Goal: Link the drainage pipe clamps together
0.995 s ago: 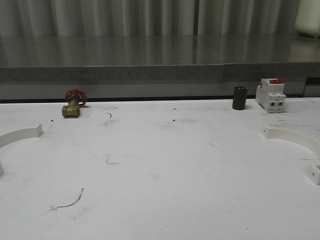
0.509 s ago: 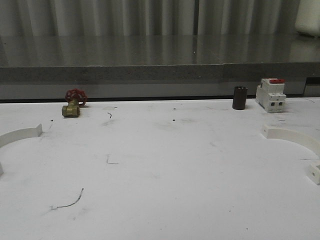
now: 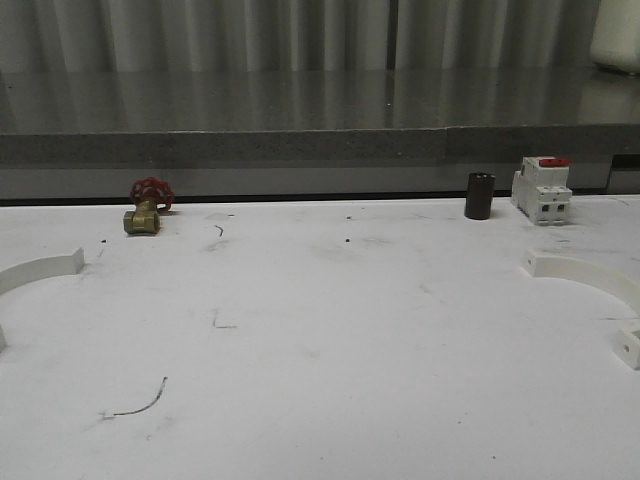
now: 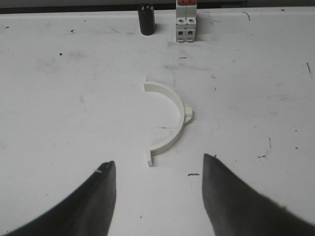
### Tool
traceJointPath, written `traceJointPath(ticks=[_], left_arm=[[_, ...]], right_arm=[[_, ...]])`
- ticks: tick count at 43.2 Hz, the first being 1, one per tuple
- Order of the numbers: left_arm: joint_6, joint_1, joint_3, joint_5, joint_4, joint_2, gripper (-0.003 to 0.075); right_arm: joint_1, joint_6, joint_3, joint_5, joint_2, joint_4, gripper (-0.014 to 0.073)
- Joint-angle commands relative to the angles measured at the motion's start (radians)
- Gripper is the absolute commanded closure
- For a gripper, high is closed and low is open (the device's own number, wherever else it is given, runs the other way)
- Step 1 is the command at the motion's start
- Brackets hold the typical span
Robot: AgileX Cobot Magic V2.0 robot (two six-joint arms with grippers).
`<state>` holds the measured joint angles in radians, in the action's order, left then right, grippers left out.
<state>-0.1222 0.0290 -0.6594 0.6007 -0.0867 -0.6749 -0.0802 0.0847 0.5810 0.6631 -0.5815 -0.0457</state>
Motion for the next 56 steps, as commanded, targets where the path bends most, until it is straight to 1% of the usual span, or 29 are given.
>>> traceJointPath(ticks=[1,5,11,16,27,37,49,56], left_arm=[[0.002,-0.007,-0.049,-0.073,0.007,-0.049,0.0165],[0.002,-0.007,-0.095,-0.020,0.007,-0.128,0.0165],[0.002,-0.007,-0.196,0.092,0.007,-0.305,0.0165],[0.002,-0.007,-0.260,0.140,0.007,-0.436,0.0165],[0.002,-0.007,-0.372,0.147,0.007,-0.715,0.0167],[0.002,-0.007,-0.444,0.139,0.004,-0.905,0.0167],[0.002,-0.007,-0.524,0.133,-0.002,-1.065,0.0167],[0.002,-0.012,-0.568,0.128,-0.002,-1.126,0.0167]], right_arm=[[0.005,-0.002,0.028,-0.062,-0.009,0.008,0.0146],[0.005,-0.002,0.028,-0.062,-0.009,0.008,0.0146],[0.005,-0.002,0.028,-0.062,-0.009,0.008,0.0146],[0.005,-0.002,0.028,-0.062,-0.009,0.008,0.0146],[0.005,-0.002,0.028,-0.062,-0.009,0.008,0.0146],[0.005,-0.002,0.028,-0.062,-0.009,0.008,0.0146],[0.005,-0.002,0.028,-0.063,-0.009,0.008,0.0146],[0.005,-0.002,0.028,-0.063,-0.009,0.008,0.0146]])
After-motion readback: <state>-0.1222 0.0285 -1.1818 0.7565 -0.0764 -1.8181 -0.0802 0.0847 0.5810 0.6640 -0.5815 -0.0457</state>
